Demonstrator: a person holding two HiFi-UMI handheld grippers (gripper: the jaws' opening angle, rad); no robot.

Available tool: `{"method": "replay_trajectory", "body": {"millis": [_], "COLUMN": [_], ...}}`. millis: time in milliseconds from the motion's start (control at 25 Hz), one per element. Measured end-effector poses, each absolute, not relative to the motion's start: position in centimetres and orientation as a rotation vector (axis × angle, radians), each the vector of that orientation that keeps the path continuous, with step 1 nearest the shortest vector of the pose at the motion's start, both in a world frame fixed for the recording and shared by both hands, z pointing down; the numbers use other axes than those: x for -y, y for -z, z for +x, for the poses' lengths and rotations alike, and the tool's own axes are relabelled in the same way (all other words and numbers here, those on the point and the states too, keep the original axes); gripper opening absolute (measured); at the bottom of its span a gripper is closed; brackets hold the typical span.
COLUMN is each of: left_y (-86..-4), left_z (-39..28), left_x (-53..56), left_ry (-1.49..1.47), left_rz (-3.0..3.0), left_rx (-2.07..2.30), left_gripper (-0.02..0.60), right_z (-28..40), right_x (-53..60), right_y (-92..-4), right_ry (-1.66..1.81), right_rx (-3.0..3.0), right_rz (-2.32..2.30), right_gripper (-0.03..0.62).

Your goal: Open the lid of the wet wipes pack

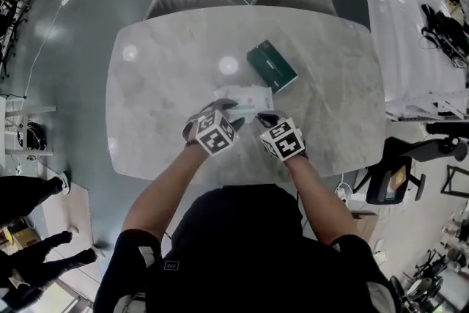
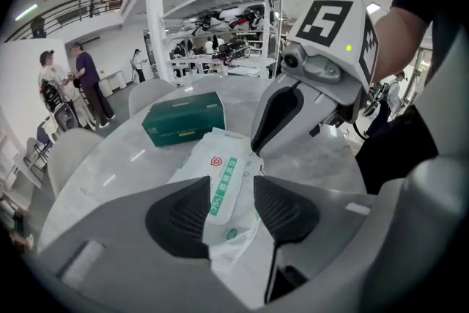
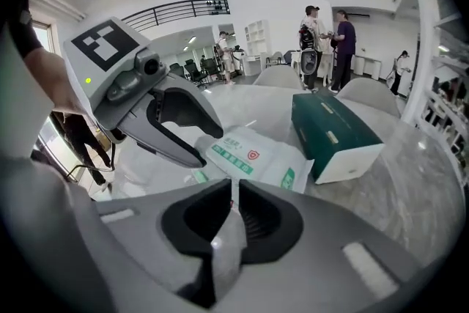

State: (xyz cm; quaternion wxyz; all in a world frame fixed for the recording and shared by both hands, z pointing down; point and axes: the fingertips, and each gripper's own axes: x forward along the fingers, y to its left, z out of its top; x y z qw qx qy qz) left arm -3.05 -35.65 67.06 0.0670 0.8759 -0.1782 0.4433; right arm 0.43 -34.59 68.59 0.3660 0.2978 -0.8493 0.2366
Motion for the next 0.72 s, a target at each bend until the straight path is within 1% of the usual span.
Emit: {"method": "replay_trajectory", "body": {"millis": [320, 520, 720], "left_y": [-69.5, -70.2, -71.1], "left_z": [-2.0, -1.8, -1.9], "left_x": [36.4, 36.7, 36.8], "left_ry": [-1.560, -1.611, -1.697], "left_rz": [2.702, 2.681, 2.682], "left_rx": [0.446, 0.422, 0.427], "left_gripper": [0.179, 0.179, 0.195], "right_z": [0.2, 0.2, 0.3], "right_x": [34.4, 34.6, 34.7], "right_y": [-71.4, -72.0, -72.3], "right_ry": [-0.640, -0.622, -0.622], "right_rx": [2.130, 2.122, 2.122], "right_rz": [0.734, 0.707, 0.694], "right_gripper": [0.034, 0.025, 0.011]}}
